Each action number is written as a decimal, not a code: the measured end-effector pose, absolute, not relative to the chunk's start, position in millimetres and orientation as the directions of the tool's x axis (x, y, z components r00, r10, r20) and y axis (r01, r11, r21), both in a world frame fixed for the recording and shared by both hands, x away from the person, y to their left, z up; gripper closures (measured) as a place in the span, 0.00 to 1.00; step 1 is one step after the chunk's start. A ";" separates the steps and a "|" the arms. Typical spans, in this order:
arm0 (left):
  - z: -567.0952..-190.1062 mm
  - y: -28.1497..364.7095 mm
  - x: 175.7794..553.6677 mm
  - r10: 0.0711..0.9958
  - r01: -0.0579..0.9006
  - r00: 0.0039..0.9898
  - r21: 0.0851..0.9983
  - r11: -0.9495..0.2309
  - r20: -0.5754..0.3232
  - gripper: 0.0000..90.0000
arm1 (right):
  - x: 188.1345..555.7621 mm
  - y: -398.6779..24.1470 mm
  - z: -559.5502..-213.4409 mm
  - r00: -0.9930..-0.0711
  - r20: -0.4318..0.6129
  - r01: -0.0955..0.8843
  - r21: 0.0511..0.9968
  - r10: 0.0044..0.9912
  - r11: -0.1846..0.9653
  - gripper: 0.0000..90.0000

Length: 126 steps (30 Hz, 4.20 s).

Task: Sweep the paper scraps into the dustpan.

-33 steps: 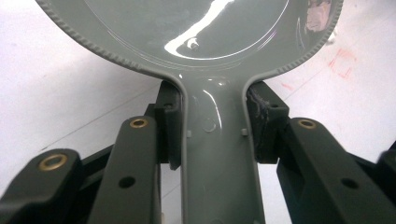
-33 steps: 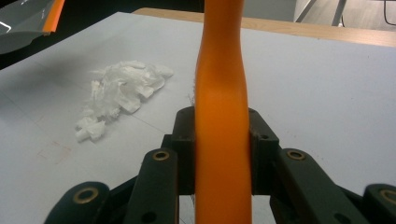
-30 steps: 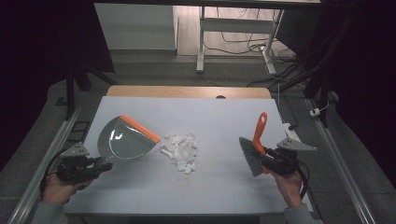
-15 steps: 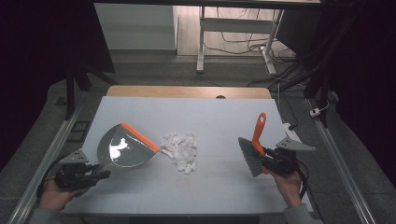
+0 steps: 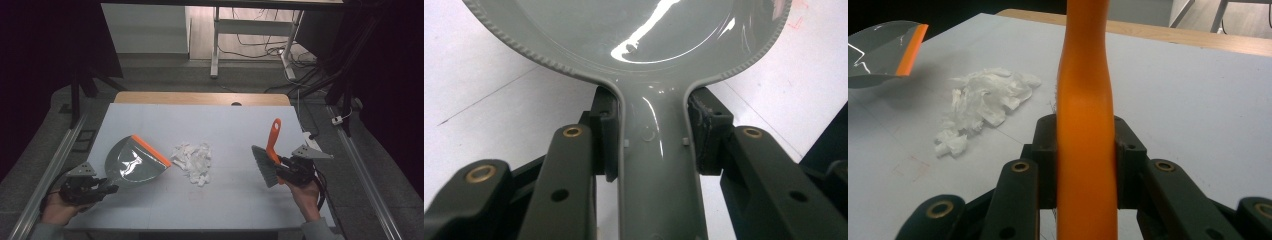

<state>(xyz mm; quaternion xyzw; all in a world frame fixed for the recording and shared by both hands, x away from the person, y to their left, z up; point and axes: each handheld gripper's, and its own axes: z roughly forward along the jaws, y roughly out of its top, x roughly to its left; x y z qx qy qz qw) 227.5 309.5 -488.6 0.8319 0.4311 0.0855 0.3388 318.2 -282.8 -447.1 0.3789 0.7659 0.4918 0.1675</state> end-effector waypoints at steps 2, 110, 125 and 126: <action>-489.8 308.9 228.2 0.775 0.664 0.613 0.632 -0.399 -0.154 0.69 | 320.2 -279.0 -446.8 -0.659 0.117 0.416 0.880 0.743 0.230 0.78; -518.8 267.1 245.5 0.613 0.625 0.757 0.522 -0.580 -0.225 0.69 | 458.2 -96.9 -475.6 -0.653 0.100 0.544 0.751 0.750 0.374 0.78; -520.0 262.3 252.1 0.600 0.620 0.766 0.515 -0.593 -0.231 0.69 | 445.1 -60.6 -480.0 -0.728 0.093 0.516 0.727 0.680 0.453 0.78; -519.9 262.2 252.1 0.600 0.620 0.766 0.514 -0.592 -0.231 0.69 | 444.1 -58.4 -480.0 -0.734 0.085 0.509 0.726 0.674 0.462 0.78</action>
